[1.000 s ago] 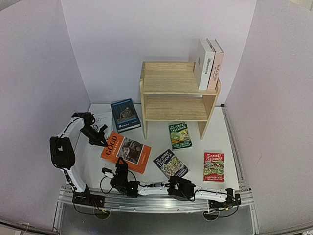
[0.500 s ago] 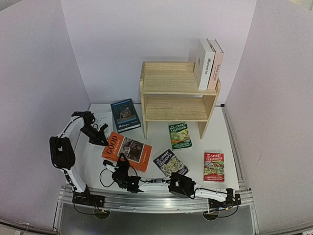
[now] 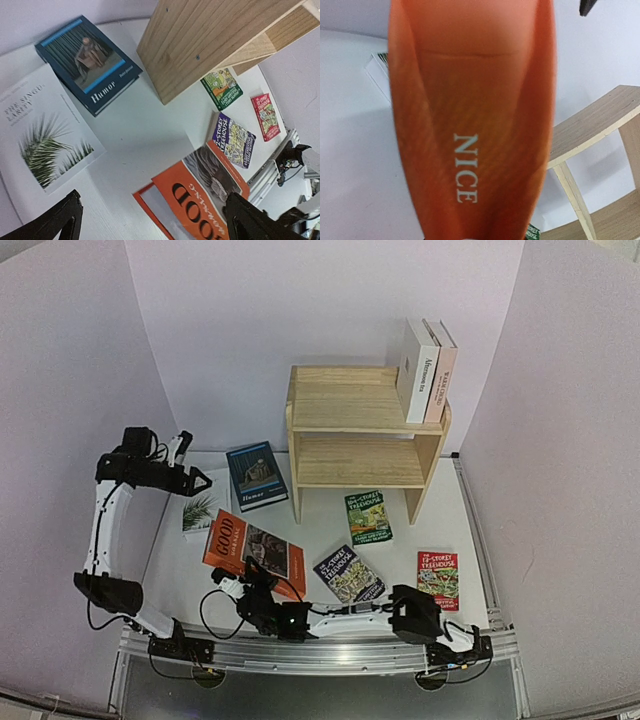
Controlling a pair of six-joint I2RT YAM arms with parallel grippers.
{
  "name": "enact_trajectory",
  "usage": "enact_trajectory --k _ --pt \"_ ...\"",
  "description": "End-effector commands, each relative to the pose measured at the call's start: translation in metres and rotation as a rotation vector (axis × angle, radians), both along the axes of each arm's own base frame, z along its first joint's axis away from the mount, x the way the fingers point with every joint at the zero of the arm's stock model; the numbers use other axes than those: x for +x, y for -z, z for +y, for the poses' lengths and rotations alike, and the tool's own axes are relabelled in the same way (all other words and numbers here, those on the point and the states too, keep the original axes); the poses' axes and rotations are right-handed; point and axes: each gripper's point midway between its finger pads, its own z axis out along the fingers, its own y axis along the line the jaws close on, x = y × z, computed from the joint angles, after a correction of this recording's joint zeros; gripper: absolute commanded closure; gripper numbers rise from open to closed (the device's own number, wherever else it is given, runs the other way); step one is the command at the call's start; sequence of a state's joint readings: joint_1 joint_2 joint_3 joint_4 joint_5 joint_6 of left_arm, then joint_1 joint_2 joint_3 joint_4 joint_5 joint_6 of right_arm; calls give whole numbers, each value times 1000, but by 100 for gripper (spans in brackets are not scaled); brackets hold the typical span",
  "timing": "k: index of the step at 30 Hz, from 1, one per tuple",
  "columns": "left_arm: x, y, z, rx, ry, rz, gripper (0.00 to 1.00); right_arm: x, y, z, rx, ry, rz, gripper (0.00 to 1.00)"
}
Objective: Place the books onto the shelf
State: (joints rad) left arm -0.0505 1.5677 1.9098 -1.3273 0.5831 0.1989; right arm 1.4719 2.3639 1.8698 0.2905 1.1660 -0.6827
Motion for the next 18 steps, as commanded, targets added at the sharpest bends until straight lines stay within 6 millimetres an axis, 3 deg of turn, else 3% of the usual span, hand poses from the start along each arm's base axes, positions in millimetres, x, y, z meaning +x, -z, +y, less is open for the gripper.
enact_trajectory --k 1,5,8,14,18 --pt "-13 -56 25 49 -142 -210 0 -28 -96 -13 415 -230 359 93" --pt "-11 -72 48 108 -271 -291 0 -49 -136 -25 514 -340 494 92" --pt "-7 -76 61 144 -341 -325 0 -50 -195 -43 633 -389 489 91" --pt "11 -72 56 84 -356 -342 0 -18 -331 -103 866 -402 325 90" --pt "25 -59 46 35 -320 -332 0 9 -398 -141 926 -384 154 90"
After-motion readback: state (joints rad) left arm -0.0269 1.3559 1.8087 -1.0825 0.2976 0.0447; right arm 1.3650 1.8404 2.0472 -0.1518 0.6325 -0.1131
